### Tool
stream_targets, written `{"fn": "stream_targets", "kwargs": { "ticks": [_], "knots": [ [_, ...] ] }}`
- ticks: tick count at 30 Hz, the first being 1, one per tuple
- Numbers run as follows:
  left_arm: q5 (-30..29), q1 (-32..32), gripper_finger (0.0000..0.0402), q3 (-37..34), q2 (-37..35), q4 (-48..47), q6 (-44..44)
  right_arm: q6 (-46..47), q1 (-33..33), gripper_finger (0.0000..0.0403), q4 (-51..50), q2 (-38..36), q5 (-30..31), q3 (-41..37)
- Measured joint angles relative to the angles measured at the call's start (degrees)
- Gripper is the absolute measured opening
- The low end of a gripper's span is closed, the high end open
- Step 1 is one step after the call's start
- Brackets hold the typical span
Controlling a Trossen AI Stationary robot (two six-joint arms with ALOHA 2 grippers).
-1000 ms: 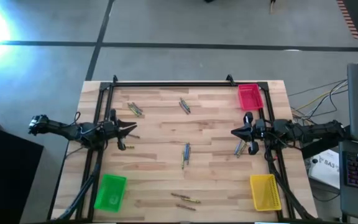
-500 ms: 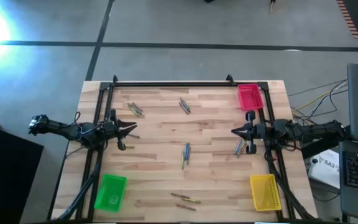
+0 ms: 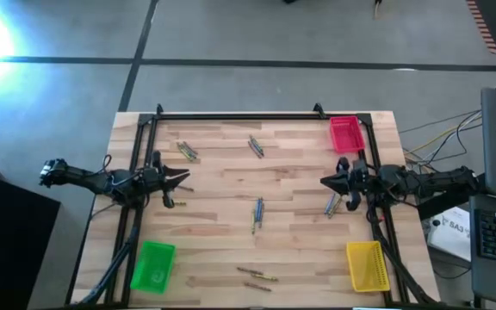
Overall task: Sort crayons
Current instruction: Put the brown crayon into the red bin
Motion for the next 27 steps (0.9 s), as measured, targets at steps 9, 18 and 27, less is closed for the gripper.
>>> {"fn": "stream_targets", "kwargs": {
  "ticks": [9, 18, 27],
  "knots": [
    [-0.1, 0.0, 0.0036, 0.0, 0.0, -0.6, 13.1, 5.9, 0.0, 0.0013, -4.4, 0.2, 25.5, 0.0],
    [-0.1, 0.0, 0.0036, 0.0, 0.0, -0.6, 17.6, 12.6, 0.0, 0.0013, -10.6, 1.6, 25.3, 0.1],
    [1.2, 0.1, 0.0036, 0.0, 0.1, 0.9, -2.2, 13.0, 0.0, 0.0013, -10.9, 4.8, 23.6, 0.1]
  ]
}}
